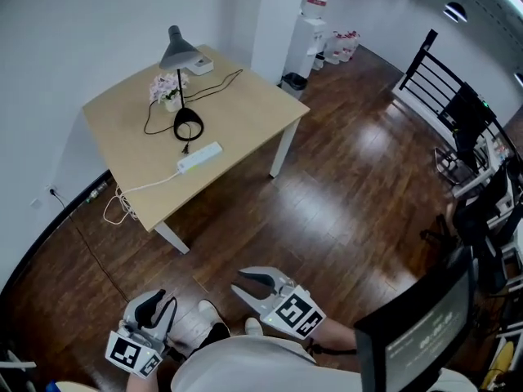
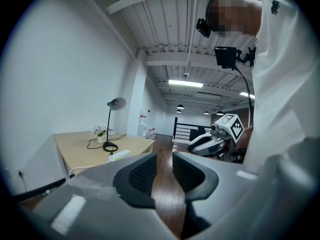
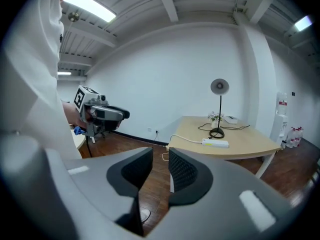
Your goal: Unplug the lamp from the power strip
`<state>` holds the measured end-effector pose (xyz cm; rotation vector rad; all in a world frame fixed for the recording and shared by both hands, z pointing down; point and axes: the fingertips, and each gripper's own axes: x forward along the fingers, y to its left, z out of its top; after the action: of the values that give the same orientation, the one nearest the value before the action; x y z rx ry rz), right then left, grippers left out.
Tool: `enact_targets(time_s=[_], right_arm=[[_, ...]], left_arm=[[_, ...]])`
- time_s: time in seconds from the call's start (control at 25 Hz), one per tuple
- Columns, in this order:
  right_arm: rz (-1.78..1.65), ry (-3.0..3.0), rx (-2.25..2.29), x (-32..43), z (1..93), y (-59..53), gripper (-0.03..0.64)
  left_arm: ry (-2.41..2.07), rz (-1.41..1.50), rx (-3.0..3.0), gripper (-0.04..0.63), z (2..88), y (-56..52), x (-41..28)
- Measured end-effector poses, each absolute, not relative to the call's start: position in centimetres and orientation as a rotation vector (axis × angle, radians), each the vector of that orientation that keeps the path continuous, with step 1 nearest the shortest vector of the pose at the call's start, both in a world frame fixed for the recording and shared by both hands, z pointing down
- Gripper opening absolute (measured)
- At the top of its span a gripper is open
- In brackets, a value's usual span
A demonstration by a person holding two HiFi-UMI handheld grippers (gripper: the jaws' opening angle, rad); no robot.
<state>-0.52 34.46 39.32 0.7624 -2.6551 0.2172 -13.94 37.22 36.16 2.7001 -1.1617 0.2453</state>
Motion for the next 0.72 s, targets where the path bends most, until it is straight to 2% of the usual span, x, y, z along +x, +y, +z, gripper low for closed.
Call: enact_targets(time_s=[0.72], right_arm=[[0.139,-2.702,0.738,5.6,37.0,40.4,0.103]], left_arm=[[-1.101,0.280,2.730,0.106,36.3,43.9,-5.4]])
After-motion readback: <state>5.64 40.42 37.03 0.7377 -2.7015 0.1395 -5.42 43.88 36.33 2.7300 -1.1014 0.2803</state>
